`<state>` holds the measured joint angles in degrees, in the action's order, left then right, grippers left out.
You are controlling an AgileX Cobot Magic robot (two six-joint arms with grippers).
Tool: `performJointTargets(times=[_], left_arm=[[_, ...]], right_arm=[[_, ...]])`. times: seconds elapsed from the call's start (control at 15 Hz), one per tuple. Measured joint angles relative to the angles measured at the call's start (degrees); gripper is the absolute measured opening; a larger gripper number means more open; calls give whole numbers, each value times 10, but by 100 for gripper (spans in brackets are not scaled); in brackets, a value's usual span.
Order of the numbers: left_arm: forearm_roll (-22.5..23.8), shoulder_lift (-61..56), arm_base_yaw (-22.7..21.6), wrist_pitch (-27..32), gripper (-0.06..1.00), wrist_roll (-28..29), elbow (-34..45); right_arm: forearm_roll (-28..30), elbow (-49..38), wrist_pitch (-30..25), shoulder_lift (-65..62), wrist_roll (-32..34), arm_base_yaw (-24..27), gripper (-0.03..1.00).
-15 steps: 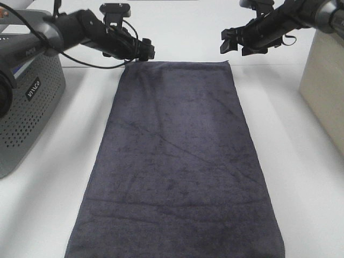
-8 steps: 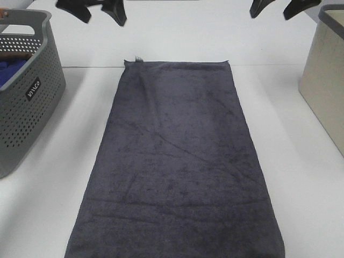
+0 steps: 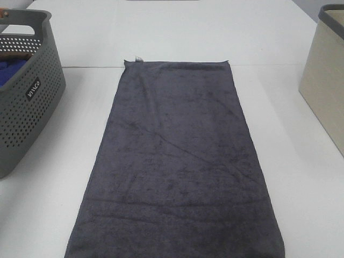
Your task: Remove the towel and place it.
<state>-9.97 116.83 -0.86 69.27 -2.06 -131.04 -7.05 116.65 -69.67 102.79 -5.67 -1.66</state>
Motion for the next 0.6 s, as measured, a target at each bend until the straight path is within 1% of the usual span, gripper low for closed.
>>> performJointTargets(times=[0.2, 0.33, 0.47, 0.6], left_arm=[[0, -142, -3, 1, 82, -9, 223], [0, -265, -3, -23, 82, -9, 364], [6, -386, -3, -42, 82, -9, 472], [30, -506, -3, -47, 82, -9, 571]], right_arm=[[-11, -178, -1, -171, 0, -1, 77], [-13, -278, -1, -286, 0, -1, 77], [-10, -382, -1, -403, 7, -1, 77], [-7, -473, -1, -515, 27, -1, 77]])
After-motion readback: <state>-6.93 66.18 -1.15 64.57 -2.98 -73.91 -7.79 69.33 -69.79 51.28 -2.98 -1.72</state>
